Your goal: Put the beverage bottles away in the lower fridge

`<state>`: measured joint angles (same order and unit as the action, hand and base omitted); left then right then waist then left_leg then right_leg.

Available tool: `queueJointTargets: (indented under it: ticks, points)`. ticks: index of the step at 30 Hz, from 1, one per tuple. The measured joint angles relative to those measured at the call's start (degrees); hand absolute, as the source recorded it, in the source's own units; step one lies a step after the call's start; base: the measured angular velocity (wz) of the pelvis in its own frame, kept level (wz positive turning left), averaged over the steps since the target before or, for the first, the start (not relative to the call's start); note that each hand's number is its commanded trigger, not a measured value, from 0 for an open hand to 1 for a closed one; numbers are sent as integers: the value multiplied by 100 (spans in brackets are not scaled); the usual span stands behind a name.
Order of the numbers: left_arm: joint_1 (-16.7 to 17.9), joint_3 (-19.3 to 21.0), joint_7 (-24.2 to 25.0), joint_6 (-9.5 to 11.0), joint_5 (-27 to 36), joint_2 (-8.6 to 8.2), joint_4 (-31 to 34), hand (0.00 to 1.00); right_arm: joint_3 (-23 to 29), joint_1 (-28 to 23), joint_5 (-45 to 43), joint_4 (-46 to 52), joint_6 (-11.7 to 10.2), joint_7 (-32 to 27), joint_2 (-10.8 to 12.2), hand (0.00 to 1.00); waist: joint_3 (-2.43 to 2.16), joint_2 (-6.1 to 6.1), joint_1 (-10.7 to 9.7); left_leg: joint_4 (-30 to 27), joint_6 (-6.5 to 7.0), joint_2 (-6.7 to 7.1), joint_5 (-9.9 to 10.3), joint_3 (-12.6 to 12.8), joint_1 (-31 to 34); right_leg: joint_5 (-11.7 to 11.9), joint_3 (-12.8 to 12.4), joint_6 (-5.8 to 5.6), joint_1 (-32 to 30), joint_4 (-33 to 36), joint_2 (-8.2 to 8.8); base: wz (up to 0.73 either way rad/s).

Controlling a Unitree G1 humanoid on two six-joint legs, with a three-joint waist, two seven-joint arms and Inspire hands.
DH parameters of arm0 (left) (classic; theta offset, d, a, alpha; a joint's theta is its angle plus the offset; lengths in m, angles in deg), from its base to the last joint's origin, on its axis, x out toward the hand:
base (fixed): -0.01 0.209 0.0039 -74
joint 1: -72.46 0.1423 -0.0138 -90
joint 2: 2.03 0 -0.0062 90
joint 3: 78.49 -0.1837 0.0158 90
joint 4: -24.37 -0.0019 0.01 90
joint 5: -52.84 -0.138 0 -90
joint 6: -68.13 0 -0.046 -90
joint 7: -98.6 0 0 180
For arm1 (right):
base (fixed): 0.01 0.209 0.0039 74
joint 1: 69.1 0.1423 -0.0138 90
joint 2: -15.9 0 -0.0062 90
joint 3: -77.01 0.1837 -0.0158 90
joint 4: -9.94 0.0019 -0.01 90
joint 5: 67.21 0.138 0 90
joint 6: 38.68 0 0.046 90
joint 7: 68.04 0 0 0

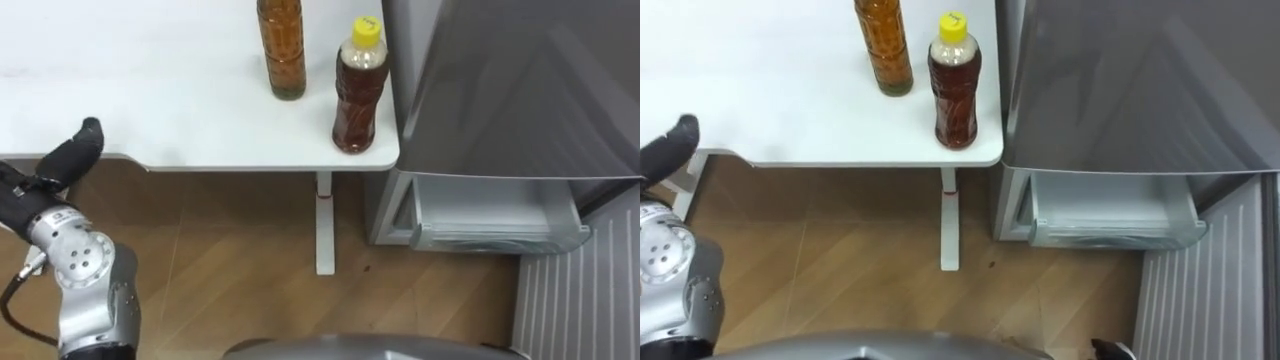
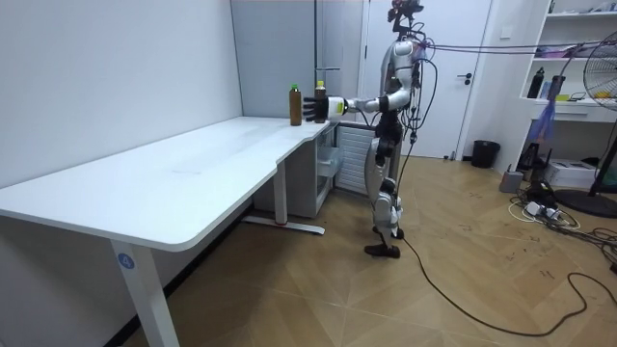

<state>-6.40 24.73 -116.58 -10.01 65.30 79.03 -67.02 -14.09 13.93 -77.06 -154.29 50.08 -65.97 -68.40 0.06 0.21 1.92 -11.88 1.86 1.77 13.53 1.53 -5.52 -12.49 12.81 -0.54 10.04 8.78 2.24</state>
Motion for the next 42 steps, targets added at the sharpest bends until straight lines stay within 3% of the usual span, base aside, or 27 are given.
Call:
queueJointTargets:
  ticks: [4, 8, 10, 18, 20, 23, 25, 27, 32, 42]
  points:
    - [-10, -215, 161, -18, -557, 22, 590, 0, -18, 13, 1, -74, 10, 82, -27, 0, 6, 11, -27, 2, 0, 1, 0, -24, -6, 0, 2, 0, -7, -8, 2, 0]
    - [-15, -431, 505, -69, -716, 34, 1126, 0, -49, 45, 1, -213, 25, 194, -65, 0, 11, 24, -35, -9, 0, 3, 0, -33, -12, 0, 9, 0, 17, -10, 5, 0]
    - [-20, -512, 633, -85, -718, 49, 1510, 0, -47, 57, -2, -248, 60, 191, -67, 0, 43, 24, -72, -39, 0, 6, -1, -43, -14, 0, 7, 0, 57, -17, 5, 0]
    - [-290, -694, 1198, -84, -951, 170, 1755, 0, -44, 258, -208, -539, 86, 316, -77, 0, 93, 4, -207, -92, 0, 4, 0, -71, -5, 0, -17, 0, 96, -14, 6, 2]
    - [-297, -763, 1346, -84, -1040, 194, 1755, 0, -44, 314, -227, -570, 87, 362, -88, 0, 89, -10, -234, -85, 0, -1, 0, -61, 1, 0, -19, 0, 86, -8, 7, -2]
    - [-337, -926, 1621, -86, -1025, 416, 1856, 0, -73, 369, -331, -586, 88, 454, -113, 0, 87, -12, -321, -54, 1, -1, 1, -73, 23, 1, -13, 2, 78, -12, 3, 0]
    - [-338, -1063, 1860, -88, -1026, 452, 2239, 0, -158, 380, -525, -586, 91, 479, -108, 0, 80, -11, -353, -77, 1, 0, 0, -70, 31, 1, -13, 2, 41, -10, 4, 0]
    - [-348, -1165, 2029, -86, -1026, 485, 2530, 0, -204, 386, -649, -600, 97, 499, -109, 0, 43, -7, -365, -89, 5, 1, -5, -62, 71, 1, -16, 2, -7, 1, 6, 0]
    - [-525, -1420, 2440, -92, -871, 496, 2628, 0, -343, 380, -882, -629, 134, 514, -97, 0, 43, 11, -381, -101, 5, -4, -11, -65, 32, 1, -29, 2, -9, 0, 10, -2]
    - [-681, -1985, 3588, -407, -121, 498, 2627, 0, -442, 389, -859, -617, 242, 562, -79, 0, 45, 21, -526, -89, 10, -12, -13, -41, -16, 2, -141, 2, 24, 9, 12, -1]
